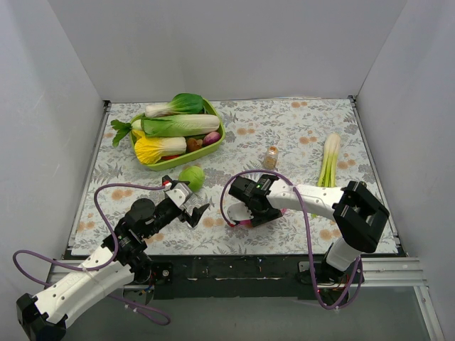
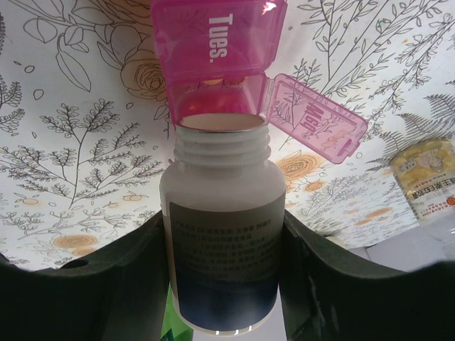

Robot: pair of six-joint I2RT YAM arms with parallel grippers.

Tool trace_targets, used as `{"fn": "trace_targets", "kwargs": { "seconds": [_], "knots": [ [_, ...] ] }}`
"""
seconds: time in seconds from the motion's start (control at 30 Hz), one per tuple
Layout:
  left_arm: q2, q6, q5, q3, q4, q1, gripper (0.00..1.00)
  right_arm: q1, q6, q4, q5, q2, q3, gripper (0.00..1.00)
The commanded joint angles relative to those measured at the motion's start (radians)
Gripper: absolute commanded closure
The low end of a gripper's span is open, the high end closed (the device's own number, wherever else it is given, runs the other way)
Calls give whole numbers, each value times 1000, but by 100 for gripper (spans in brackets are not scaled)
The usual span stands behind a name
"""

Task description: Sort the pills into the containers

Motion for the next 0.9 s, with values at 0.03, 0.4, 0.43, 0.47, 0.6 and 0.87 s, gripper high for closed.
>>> {"fn": "trace_targets", "kwargs": {
  "seconds": [0.03, 0.4, 0.43, 0.47, 0.6, 0.87],
  "knots": [
    [2, 10, 6, -6, 7, 4, 2, 6, -4, -37, -1, -2, 32, 99],
    [2, 11, 8, -6, 7, 4, 2, 6, -5, -48, 11, 7, 45, 99],
    [4, 11, 8, -6, 7, 4, 2, 6, -5, -48, 9, 7, 45, 99],
    [4, 11, 8, -8, 7, 4, 2, 6, -5, -50, 11, 7, 47, 99],
    [4, 11, 8, -6, 9, 4, 2, 6, -5, -53, 8, 12, 53, 99],
    [1, 11, 9, -8, 7, 4, 2, 11, -7, -71, 6, 26, 61, 99]
  ]
}}
